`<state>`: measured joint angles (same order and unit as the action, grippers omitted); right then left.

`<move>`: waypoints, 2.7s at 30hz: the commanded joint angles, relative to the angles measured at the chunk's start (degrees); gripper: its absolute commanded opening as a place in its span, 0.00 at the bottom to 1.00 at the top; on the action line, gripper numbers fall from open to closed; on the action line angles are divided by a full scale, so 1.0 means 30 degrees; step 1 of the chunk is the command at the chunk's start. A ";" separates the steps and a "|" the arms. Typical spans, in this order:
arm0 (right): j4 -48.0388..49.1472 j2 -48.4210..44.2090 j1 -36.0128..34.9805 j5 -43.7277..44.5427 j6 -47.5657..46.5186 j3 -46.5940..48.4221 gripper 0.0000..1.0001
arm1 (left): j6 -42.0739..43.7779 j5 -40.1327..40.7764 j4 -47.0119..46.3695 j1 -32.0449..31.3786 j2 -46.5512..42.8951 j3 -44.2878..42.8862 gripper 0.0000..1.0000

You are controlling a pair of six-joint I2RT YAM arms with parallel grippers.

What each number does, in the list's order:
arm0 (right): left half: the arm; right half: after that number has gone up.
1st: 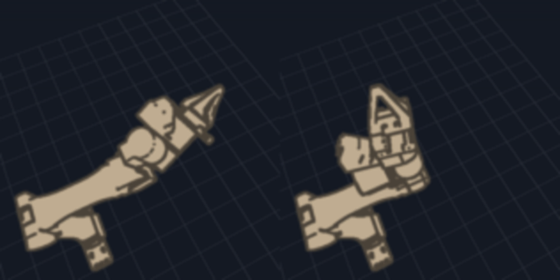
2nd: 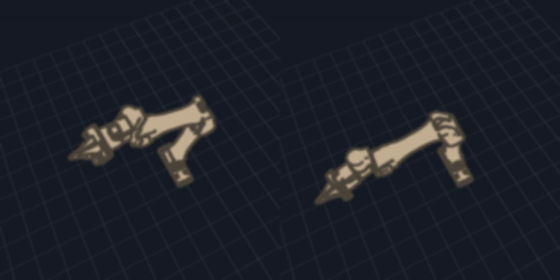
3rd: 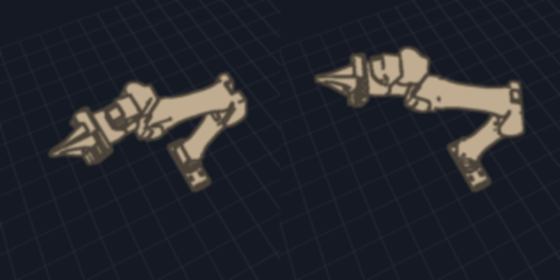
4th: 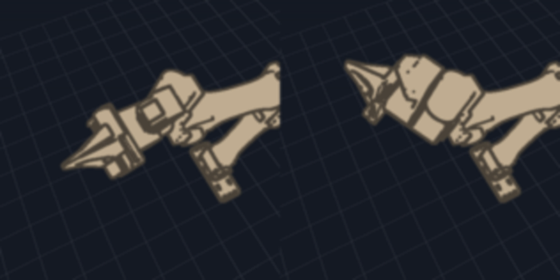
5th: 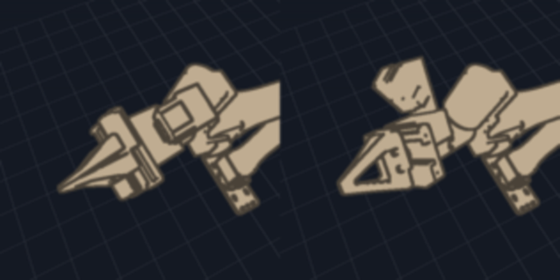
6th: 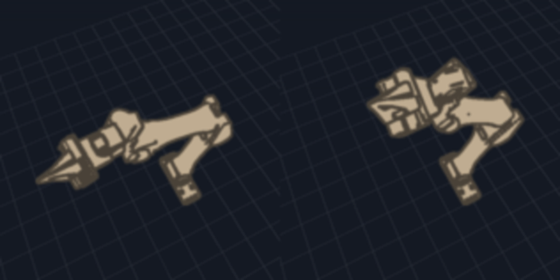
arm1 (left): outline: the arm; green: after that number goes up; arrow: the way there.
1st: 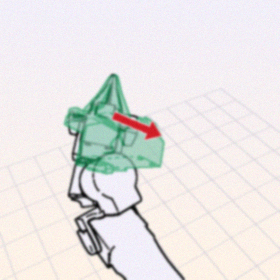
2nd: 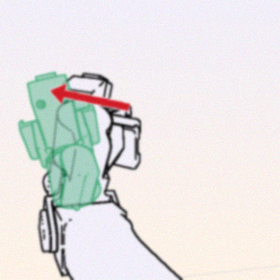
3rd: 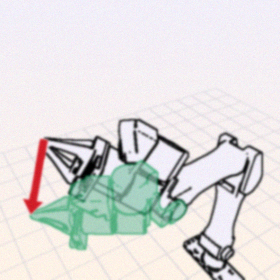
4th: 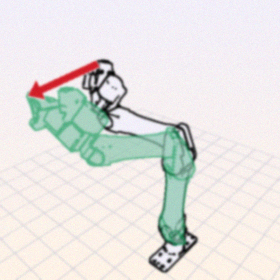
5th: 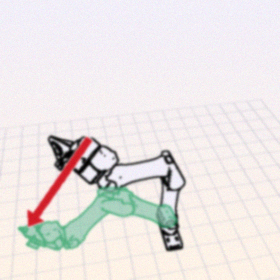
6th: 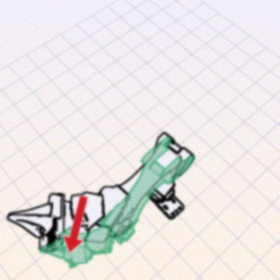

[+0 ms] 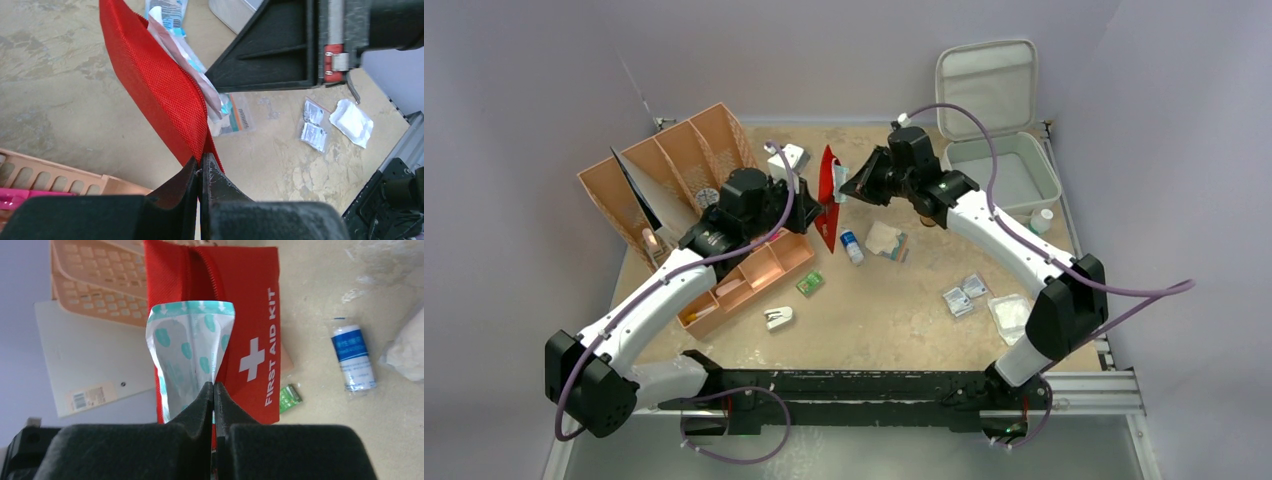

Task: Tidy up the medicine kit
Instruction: Place the medical item at the medicine pouch.

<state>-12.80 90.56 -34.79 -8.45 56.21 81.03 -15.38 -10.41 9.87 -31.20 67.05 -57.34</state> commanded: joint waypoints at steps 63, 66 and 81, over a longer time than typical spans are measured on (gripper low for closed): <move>-0.0466 -0.4803 -0.1018 -0.4476 -1.0881 -0.3207 0.43 | -0.0789 -0.3623 0.2642 0.0033 0.1802 -0.3351 0.00; 0.0861 -0.5995 -0.1033 -0.5695 -1.3272 -0.4213 0.43 | -0.1493 -0.4153 0.3121 0.0038 0.1950 -0.3943 0.00; 0.5144 -0.6920 -0.1750 -0.5915 -1.3568 -0.6476 0.52 | -0.4410 -0.4617 0.3847 0.0030 0.2054 -0.5392 0.00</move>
<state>-2.33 70.74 -38.65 -26.98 18.15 61.54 -25.47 -23.22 22.02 -31.20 73.25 -70.35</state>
